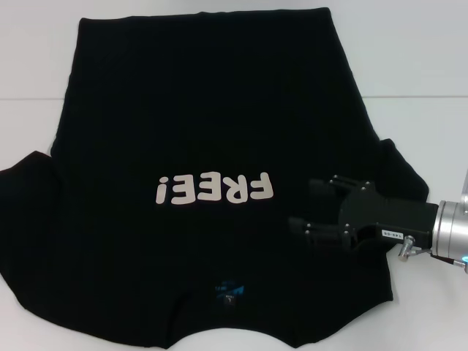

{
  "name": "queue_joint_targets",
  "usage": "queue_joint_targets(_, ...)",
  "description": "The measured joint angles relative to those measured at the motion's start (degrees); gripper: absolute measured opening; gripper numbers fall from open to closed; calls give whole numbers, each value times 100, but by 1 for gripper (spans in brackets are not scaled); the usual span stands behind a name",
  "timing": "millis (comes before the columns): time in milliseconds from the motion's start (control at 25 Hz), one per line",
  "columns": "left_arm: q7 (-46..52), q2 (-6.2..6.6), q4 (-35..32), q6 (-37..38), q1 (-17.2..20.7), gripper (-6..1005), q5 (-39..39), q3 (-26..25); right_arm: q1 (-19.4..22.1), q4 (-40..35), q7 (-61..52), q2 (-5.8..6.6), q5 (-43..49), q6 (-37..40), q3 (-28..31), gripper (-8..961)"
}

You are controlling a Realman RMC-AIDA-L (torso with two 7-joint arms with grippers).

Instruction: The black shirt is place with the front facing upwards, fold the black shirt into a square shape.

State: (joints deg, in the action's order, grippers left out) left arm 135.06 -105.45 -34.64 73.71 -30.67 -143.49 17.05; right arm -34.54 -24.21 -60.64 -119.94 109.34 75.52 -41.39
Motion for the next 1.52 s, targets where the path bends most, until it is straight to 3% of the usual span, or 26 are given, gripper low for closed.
queue_joint_targets(480, 5, -66, -28, 75, 171, 4, 29, -279, 15, -5, 0, 7, 0, 26, 0, 883)
queue_joint_targets(600, -128, -139, -179, 184, 178, 4, 184, -326, 17, -5, 0, 6, 0, 28, 0, 883)
queue_joint_targets(840, -479, -517, -1061, 571, 43, 4, 369, -219, 18, -4, 0, -4, 0, 33, 0, 884)
queue_joint_targets(1040, -733, -1049, -2232, 779, -60, 7, 369, 250, 18, 20, 0, -3, 0, 34, -2, 882)
queue_joint_targets(1160, -748, -1288, -2715, 811, -39, 11, 352, 814, 18, 30, 0, -3, 0, 34, -13, 882)
queue_joint_targets(1400, -730, -1476, -2738, 768, -103, 13, 368, 1564, 18, 37, 0, -3, 0, 34, -24, 883)
queue_joint_targets(1520, -740, -1578, -2603, 663, -190, 12, 371, 1660, 18, 40, 0, -3, 0, 33, -34, 883)
